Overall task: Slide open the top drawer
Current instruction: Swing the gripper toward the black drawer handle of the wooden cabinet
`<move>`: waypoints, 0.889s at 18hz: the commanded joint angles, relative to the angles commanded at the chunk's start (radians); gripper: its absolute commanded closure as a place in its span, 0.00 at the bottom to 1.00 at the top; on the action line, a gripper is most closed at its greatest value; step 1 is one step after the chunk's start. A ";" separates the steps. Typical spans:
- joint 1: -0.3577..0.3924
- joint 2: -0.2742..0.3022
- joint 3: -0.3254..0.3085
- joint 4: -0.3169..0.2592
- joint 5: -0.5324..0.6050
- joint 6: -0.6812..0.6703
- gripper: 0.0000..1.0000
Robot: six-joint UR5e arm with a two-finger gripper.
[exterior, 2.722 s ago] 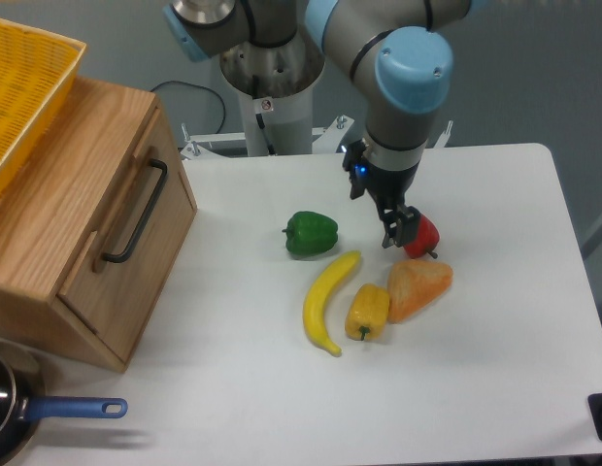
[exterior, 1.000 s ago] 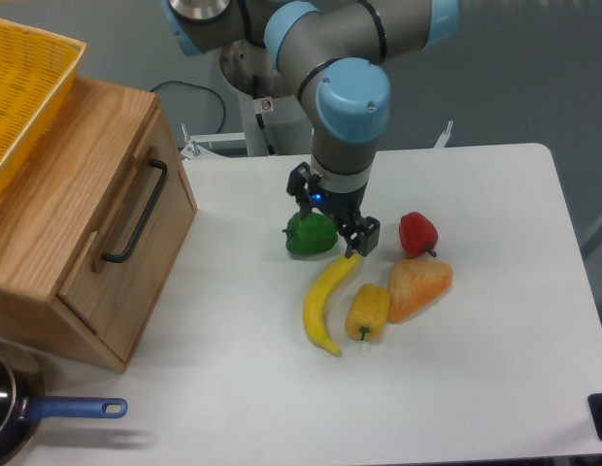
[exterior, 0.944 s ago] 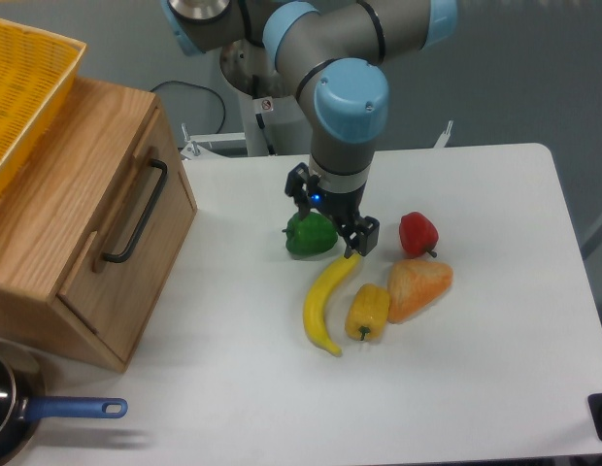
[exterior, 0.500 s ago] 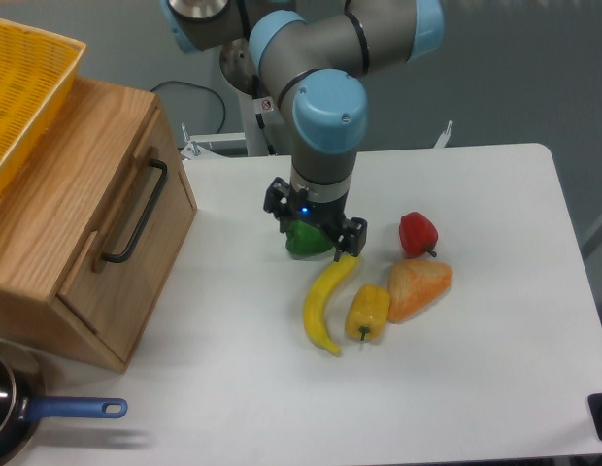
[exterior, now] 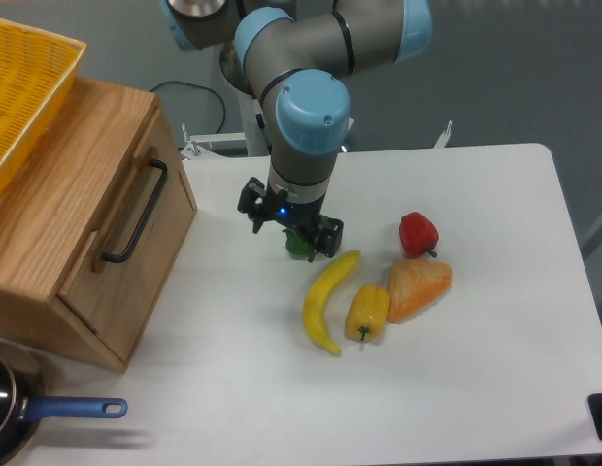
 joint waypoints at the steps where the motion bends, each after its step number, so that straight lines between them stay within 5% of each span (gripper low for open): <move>1: -0.011 0.002 0.000 -0.002 -0.005 -0.009 0.00; 8: -0.029 0.006 0.058 -0.077 -0.104 -0.077 0.00; 16: -0.072 0.020 0.060 -0.081 -0.117 -0.144 0.00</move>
